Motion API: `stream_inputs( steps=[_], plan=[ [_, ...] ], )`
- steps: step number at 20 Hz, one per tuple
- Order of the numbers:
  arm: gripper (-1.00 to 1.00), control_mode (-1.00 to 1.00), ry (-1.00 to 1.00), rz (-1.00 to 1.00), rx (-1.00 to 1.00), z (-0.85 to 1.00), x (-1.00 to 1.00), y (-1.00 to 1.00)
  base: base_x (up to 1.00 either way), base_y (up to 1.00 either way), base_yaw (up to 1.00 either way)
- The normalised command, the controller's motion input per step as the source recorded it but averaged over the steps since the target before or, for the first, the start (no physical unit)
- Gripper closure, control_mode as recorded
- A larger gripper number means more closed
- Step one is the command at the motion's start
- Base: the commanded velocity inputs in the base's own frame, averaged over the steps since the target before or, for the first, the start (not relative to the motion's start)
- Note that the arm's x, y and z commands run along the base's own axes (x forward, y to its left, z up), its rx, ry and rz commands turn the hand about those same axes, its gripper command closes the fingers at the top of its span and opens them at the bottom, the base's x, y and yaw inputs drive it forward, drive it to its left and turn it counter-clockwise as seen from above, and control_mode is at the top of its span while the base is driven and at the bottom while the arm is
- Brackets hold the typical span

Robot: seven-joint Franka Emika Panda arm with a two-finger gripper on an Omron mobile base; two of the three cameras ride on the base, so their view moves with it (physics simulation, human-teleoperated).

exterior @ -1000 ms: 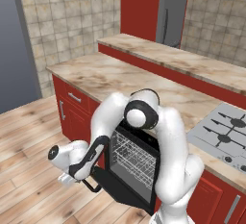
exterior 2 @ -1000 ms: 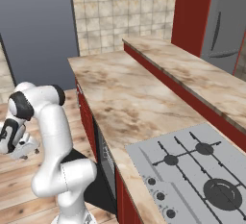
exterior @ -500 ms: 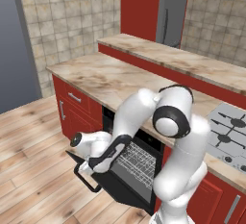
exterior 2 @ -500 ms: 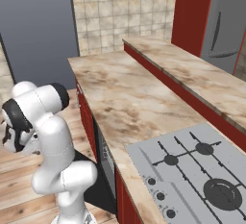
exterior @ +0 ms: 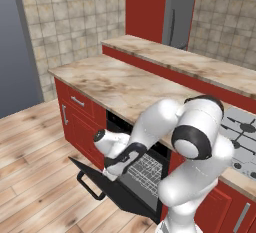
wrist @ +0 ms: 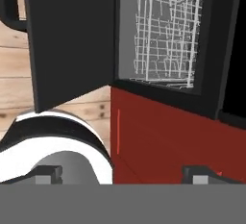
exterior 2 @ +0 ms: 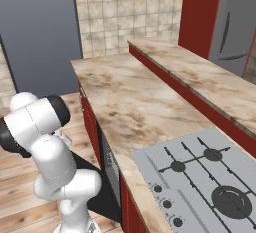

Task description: Open the dishwasher door and pull out the top rack.

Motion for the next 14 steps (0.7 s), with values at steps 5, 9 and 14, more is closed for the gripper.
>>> stream_inputs(
  steps=[5,9,14],
  plan=[
    [-1.0,-1.0,0.31,0.01,-0.01,0.12,0.19,-0.35,0.0,0.0,0.0],
    [-1.0,-1.0,0.41,0.05,-0.1,-0.2,0.23,-0.08,0.0,0.0,0.0],
    [-1.0,-1.0,0.35,0.17,-0.13,-0.34,0.33,0.0,0.0,0.0,0.0]
  ],
)
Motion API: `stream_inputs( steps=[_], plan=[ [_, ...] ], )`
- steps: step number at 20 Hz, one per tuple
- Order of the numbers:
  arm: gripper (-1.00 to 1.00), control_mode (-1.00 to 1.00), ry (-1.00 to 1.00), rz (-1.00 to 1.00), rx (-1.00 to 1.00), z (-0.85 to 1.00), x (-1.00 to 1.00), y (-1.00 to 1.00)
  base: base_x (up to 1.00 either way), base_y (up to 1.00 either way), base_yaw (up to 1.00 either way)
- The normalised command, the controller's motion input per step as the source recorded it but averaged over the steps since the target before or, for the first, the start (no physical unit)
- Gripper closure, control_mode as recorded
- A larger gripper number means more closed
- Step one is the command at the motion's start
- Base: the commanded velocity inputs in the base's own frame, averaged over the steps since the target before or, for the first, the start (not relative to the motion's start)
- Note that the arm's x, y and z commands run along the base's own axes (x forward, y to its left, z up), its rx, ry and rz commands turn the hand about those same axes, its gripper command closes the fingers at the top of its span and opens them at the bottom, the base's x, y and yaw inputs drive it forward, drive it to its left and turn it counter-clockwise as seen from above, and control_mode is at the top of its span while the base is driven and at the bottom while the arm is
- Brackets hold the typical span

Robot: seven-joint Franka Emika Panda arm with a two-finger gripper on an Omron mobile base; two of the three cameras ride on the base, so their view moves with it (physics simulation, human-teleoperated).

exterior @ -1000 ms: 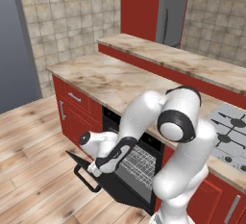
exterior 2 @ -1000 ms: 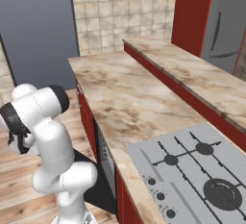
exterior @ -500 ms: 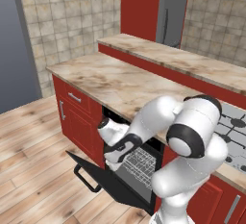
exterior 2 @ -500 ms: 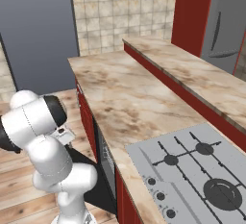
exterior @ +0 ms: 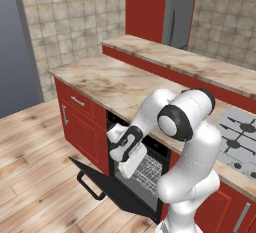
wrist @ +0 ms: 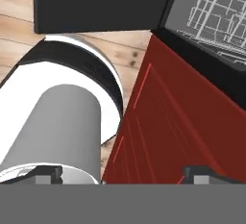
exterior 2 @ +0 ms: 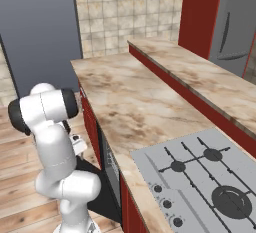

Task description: Open the dishwasher door and pull out the top rack.

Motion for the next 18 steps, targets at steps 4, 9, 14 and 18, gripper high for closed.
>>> stream_inputs(
  steps=[4,9,14,18],
  plan=[
    [-1.0,-1.0,0.21,0.25,-0.15,-0.14,0.64,0.0,0.0,0.0,0.0],
    [-1.0,-1.0,0.09,0.27,-0.14,-0.01,0.57,0.0,0.0,0.0,0.0],
    [-1.0,-1.0,0.11,0.29,-0.03,-0.38,0.39,0.0,0.0,0.0,0.0],
    [-1.0,-1.0,0.14,0.22,0.0,-0.77,0.28,0.0,0.0,0.0,0.0]
  ],
)
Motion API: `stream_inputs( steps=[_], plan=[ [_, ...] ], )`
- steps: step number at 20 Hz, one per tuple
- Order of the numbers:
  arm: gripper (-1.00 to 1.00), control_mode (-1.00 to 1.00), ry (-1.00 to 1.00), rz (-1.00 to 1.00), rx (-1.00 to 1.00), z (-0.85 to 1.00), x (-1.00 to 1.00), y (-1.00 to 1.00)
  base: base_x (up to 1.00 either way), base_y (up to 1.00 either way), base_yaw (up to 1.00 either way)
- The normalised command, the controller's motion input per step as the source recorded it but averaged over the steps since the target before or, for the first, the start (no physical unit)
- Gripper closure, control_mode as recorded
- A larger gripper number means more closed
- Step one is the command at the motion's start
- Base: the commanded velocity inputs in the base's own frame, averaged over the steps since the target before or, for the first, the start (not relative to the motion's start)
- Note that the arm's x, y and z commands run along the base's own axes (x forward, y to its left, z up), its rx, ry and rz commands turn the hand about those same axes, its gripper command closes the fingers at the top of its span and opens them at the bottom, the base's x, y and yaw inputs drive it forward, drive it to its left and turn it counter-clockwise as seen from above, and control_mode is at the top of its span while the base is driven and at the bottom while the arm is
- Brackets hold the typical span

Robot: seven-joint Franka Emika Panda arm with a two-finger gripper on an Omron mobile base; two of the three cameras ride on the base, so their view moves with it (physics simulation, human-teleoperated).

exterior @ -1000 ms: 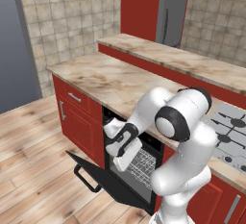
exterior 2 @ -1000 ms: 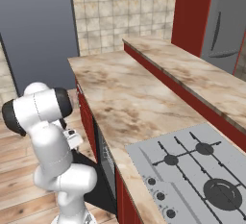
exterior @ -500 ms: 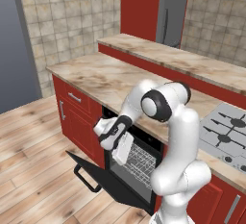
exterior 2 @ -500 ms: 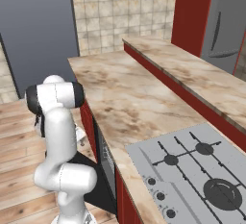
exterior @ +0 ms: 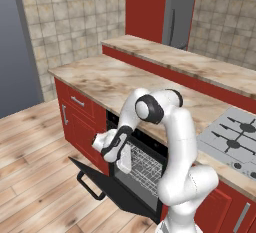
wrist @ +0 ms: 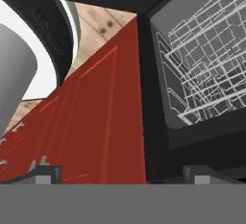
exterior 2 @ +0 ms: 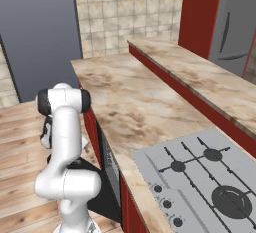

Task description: Open the dishwasher door and pull out the top rack.

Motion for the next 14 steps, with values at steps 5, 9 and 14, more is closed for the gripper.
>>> stream_inputs(
  steps=[5,9,14],
  plan=[
    [-1.0,-1.0,0.16,0.2,0.04,-0.51,0.42,-0.1,0.0,0.0,0.0],
    [-1.0,-1.0,0.12,0.16,0.0,-0.43,0.52,-0.35,0.0,0.0,0.0],
    [-1.0,-1.0,0.09,0.1,0.0,-0.35,0.55,-0.58,0.0,0.0,0.0]
  ],
)
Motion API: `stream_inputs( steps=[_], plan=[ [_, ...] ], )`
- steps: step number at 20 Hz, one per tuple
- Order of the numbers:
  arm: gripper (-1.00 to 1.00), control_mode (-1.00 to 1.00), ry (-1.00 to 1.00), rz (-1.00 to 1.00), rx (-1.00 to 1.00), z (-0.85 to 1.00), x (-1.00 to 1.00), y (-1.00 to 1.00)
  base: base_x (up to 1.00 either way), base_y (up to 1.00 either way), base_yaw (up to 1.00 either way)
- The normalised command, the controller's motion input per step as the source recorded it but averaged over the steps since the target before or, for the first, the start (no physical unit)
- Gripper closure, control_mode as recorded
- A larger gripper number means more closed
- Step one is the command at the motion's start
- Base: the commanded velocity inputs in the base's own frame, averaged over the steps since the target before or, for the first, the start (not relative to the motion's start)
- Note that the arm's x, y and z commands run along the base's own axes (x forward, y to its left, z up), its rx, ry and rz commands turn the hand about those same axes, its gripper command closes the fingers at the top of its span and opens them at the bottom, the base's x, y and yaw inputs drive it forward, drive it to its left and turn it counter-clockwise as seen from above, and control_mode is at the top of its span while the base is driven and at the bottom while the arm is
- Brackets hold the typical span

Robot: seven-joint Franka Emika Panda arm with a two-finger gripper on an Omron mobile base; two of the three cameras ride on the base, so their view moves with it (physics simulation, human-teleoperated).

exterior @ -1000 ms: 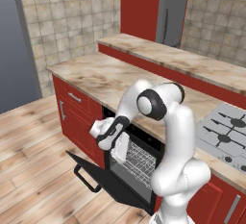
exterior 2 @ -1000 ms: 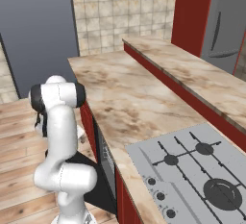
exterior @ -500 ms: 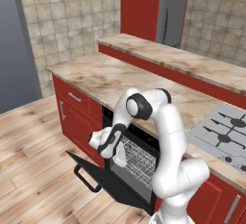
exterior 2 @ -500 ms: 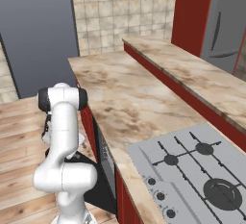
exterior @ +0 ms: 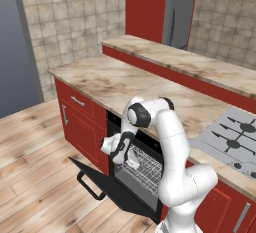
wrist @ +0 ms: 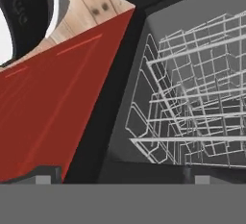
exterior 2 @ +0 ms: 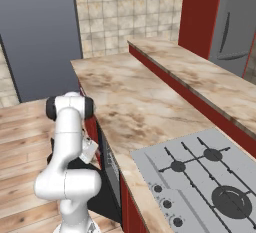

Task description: Open the dishwasher door and pull out the top rack.

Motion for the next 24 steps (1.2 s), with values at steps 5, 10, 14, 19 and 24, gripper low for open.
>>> stream_inputs(
  steps=[5,10,14,19,24],
  plan=[
    [-1.0,-1.0,0.03,0.07,0.0,-0.62,0.43,-0.54,0.0,0.0,0.0],
    [-1.0,-1.0,0.0,0.0,0.0,-0.79,0.33,-0.04,0.0,0.0,0.0],
    [-1.0,-1.0,-0.01,0.0,0.0,-0.69,0.33,0.01,0.0,0.0,0.0],
    [-1.0,-1.0,-0.01,-0.03,0.0,-0.51,0.43,0.01,0.0,0.0,0.0],
    [-1.0,-1.0,0.0,-0.03,-0.07,-0.32,0.7,0.0,0.0,0.0,0.0]
  ],
)
